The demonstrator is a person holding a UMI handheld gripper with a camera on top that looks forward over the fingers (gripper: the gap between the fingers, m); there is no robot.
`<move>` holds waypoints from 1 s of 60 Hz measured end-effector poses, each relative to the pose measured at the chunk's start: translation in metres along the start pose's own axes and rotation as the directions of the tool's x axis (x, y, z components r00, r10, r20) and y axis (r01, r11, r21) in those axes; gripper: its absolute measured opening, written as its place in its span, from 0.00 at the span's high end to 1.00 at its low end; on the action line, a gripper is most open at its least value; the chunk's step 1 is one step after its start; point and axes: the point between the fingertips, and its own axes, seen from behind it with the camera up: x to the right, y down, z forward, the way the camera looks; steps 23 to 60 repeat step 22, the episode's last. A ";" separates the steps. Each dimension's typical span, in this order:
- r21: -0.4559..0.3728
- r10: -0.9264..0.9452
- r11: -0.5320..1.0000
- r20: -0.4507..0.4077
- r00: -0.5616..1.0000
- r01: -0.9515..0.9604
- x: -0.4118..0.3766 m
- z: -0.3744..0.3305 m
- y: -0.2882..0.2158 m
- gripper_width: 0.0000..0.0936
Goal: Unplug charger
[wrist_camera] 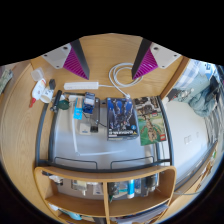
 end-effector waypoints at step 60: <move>-0.010 -0.002 1.000 -0.016 1.000 0.002 -0.007 -0.009 0.017 0.08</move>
